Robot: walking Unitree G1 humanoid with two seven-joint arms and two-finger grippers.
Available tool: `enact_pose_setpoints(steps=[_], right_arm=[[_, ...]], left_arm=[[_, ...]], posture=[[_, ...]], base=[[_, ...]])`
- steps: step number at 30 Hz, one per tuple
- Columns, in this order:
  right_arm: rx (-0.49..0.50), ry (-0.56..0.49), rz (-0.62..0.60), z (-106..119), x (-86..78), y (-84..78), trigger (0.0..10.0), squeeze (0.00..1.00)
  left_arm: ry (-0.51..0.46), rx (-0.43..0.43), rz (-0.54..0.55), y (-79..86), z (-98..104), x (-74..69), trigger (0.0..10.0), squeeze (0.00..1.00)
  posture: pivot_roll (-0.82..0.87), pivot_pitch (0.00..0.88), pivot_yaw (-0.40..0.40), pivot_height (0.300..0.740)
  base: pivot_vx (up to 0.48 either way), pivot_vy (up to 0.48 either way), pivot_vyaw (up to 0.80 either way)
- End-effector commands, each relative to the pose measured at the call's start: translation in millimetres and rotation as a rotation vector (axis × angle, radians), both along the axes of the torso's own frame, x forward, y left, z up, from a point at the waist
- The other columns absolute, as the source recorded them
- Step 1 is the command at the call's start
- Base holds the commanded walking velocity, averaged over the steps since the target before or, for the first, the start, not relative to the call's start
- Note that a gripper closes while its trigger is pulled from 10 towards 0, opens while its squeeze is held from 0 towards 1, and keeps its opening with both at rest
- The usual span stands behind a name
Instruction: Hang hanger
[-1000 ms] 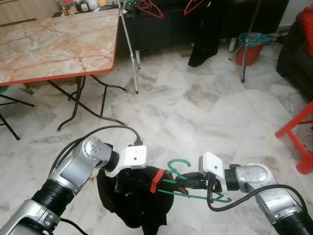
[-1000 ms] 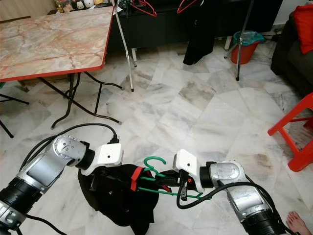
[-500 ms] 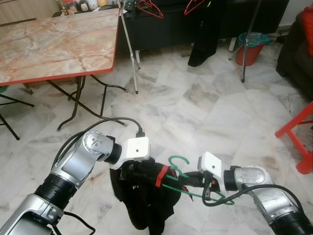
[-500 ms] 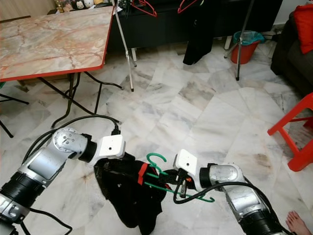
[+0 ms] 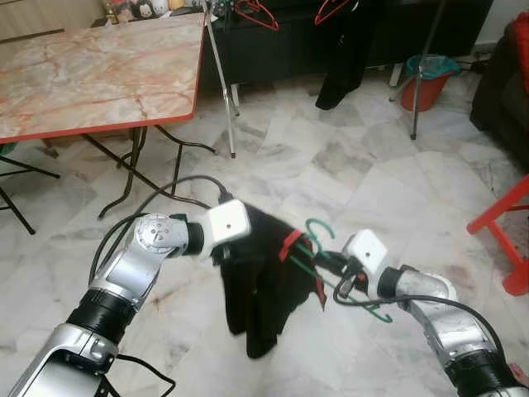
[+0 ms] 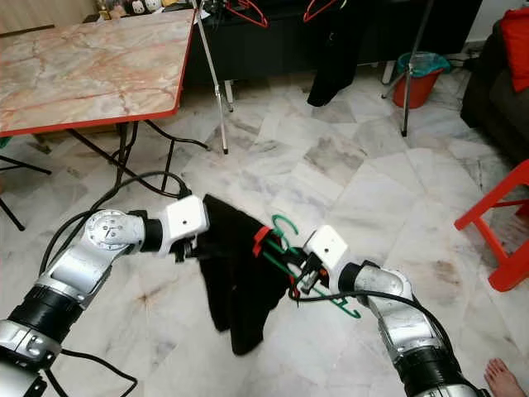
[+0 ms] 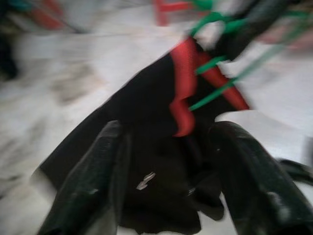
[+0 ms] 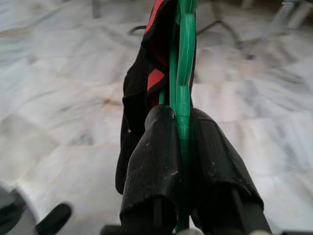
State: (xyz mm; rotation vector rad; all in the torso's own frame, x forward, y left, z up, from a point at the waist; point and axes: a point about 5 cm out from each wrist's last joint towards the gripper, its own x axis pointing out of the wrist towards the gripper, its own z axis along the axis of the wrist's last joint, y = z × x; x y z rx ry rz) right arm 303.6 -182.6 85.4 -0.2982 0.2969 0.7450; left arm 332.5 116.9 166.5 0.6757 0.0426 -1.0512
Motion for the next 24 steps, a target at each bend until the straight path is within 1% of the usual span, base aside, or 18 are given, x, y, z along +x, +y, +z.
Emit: enact_pose_setpoints(steps=[1,2,3,4,8,10,13,17,18,22,23,24], right_arm=[[0.028,-0.073,-0.036,10.6,6.4,2.0,0.0,0.0],[0.033,-0.083,-0.045,11.6,6.9,2.4,0.0,0.0],[0.045,-0.106,-0.068,14.6,8.5,3.1,0.0,0.0],[0.055,-0.119,-0.079,17.0,9.1,3.6,0.0,0.0],[0.089,-0.172,-0.131,25.8,12.9,6.1,0.0,0.0],[0.106,-0.199,-0.146,30.9,14.5,9.1,0.0,0.0],[0.115,-0.212,-0.153,33.7,15.5,10.5,0.0,0.0],[0.158,-0.281,-0.195,51.0,22.1,16.0,0.0,0.0],[0.178,-0.295,-0.203,55.9,23.8,17.9,0.0,0.0],[0.22,-0.313,-0.208,64.1,24.9,21.8,0.0,0.0],[0.248,-0.313,-0.2,68.7,24.9,26.1,0.0,0.0],[0.248,-0.313,-0.2,68.7,24.9,26.1,0.0,0.0]], left_arm=[[-0.057,-0.029,0.091,8.2,4.4,7.1,10.0,1.0],[-0.074,-0.052,0.125,9.1,5.0,9.0,10.0,1.0],[-0.109,-0.106,0.198,10.9,6.1,13.3,10.0,0.3],[-0.117,-0.129,0.228,11.6,5.9,14.4,10.0,0.0],[-0.132,-0.208,0.341,13.9,-0.1,18.1,10.0,0.0],[-0.138,-0.229,0.393,14.3,-6.0,19.1,10.0,0.0],[-0.134,-0.242,0.423,14.6,-9.1,19.9,10.0,0.0],[-0.109,-0.288,0.552,16.1,-24.7,23.7,10.0,0.0],[-0.097,-0.292,0.589,17.6,-28.9,24.8,10.0,0.0],[-0.089,-0.293,0.623,18.4,-34.9,24.9,10.0,0.0],[-0.085,-0.288,0.648,18.8,-41.2,24.1,10.0,0.0],[-0.085,-0.288,0.648,18.8,-41.2,24.1,10.0,0.0]], posture=[[-0.17,0.071,0.092,0.74],[-0.17,0.071,0.092,0.74],[-0.17,0.071,0.092,0.74],[-0.17,0.069,0.09,0.74],[-0.18,0.06,0.087,0.74],[-0.18,0.057,0.085,0.74],[-0.18,0.057,0.085,0.74],[-0.2,0.037,0.083,0.74],[-0.2,0.037,0.083,0.74],[-0.2,0.032,0.081,0.74],[-0.2,0.022,0.078,0.74],[-0.2,0.022,0.078,0.74]], base=[[0.0,0.0,0.0],[0.0,0.0,0.0],[0.0,0.0,0.0],[0.0,0.0,0.0],[0.0,0.0,0.0],[0.0,0.0,0.0],[0.0,0.0,0.0],[0.0,0.0,0.0],[0.0,0.0,0.0],[0.0,0.0,0.0],[0.0,0.0,0.0],[0.0,0.0,0.0]])
